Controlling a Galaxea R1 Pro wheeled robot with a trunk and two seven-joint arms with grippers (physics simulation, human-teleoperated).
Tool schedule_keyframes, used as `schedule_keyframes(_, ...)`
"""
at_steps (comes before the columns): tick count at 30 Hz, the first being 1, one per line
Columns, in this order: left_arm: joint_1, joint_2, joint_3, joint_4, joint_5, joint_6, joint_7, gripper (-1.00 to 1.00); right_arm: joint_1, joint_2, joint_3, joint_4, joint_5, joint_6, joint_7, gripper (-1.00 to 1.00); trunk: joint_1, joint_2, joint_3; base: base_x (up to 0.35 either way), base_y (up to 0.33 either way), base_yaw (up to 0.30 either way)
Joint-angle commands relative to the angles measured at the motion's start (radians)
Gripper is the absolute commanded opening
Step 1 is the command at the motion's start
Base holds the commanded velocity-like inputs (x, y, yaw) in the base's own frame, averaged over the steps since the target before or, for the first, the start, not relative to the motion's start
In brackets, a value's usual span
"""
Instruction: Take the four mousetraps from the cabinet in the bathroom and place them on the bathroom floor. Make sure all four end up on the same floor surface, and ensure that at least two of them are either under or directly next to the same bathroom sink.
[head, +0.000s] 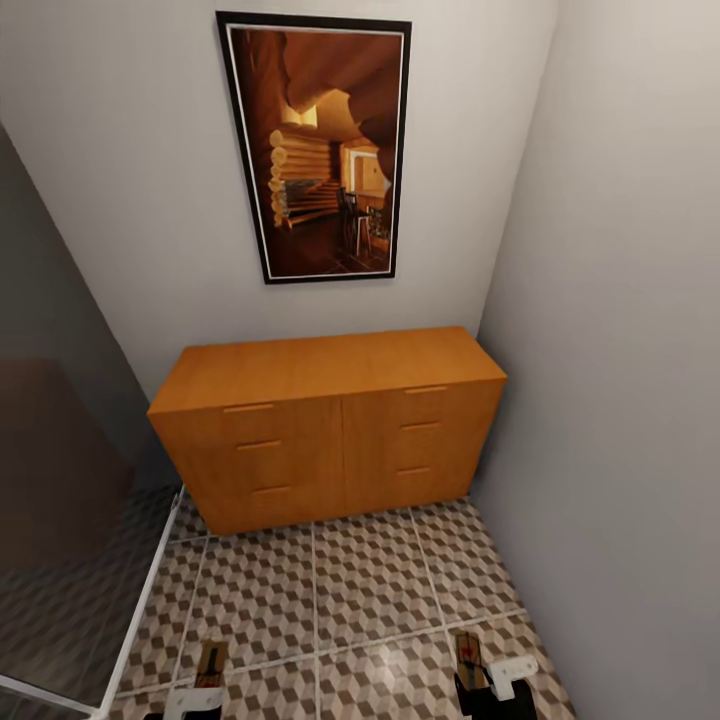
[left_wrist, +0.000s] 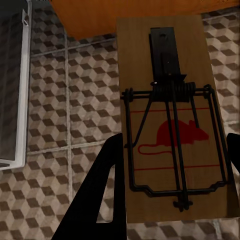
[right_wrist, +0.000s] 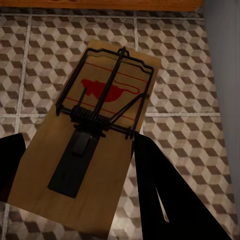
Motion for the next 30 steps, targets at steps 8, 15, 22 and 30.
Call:
schedule_keyframes(8, -0.001, -0.006, -0.006, 0.002, -0.007, 0.001, 0.01, -1.0, -0.001, 0.0, 0.006, 0.0, -0.002, -0.003, -0.006, -1.0, 0.001, -0.002, 0.011, 0.0, 0.0, 0.0)
schedule_keyframes(15, -0.001, -0.007, -0.006, 0.002, -0.007, 0.001, 0.01, -1.0, -0.001, 0.001, 0.006, 0.0, -0.002, -0.003, -0.006, -1.0, 0.001, -0.002, 0.022, 0.0, 0.0, 0.0)
schedule_keyframes(22, -0.001, -0.012, -0.006, 0.002, -0.007, 0.001, 0.01, -1.0, -0.001, 0.001, 0.007, 0.0, -0.002, -0.002, -0.006, -1.0, 0.001, -0.002, 0.028, 0.0, 0.0, 0.0)
schedule_keyframes(30, 0.0, -0.012, -0.006, 0.002, -0.007, 0.001, 0.011, -1.0, -0.001, 0.002, 0.007, 0.0, -0.002, -0.002, -0.006, -1.0, 0.001, -0.002, 0.028, 0.0, 0.0, 0.042)
